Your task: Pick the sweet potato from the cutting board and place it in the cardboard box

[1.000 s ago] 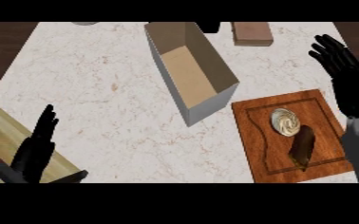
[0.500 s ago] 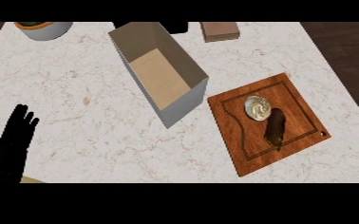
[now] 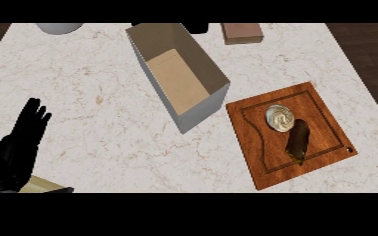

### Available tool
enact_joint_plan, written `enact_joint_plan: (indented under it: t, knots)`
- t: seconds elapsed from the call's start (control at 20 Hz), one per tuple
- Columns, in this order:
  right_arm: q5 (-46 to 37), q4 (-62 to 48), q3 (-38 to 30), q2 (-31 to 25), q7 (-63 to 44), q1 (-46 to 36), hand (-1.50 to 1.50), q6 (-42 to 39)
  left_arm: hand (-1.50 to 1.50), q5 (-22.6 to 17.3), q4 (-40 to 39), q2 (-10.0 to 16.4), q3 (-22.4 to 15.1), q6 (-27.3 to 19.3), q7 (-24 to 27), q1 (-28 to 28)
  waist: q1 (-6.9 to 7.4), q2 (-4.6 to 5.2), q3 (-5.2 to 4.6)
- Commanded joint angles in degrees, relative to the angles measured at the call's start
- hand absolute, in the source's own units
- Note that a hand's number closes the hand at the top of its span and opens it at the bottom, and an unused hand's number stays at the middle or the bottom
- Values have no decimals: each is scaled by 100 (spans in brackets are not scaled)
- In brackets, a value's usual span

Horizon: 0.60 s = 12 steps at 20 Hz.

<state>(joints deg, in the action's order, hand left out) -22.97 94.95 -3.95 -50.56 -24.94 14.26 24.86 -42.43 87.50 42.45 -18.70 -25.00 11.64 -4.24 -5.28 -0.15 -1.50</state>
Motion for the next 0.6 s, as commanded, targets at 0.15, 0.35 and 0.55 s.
enact_joint_plan:
  t: [0.15, 0.35, 0.55]
  knots:
    - [120, 1258, 606, -564, -2325, 246, -150, -1709, 0, -58, 252, -379, -184, -88, -102, 733, 225, 21, 77]
    - [435, 2224, 761, -523, -3833, -300, -150, -2230, 0, -67, 236, -364, -317, -99, -236, 1095, 415, 27, 101]
    - [471, 2793, 1130, -246, -4908, -888, -150, -2392, 0, -43, 129, -610, -612, -294, -384, 1323, 539, 38, 123]
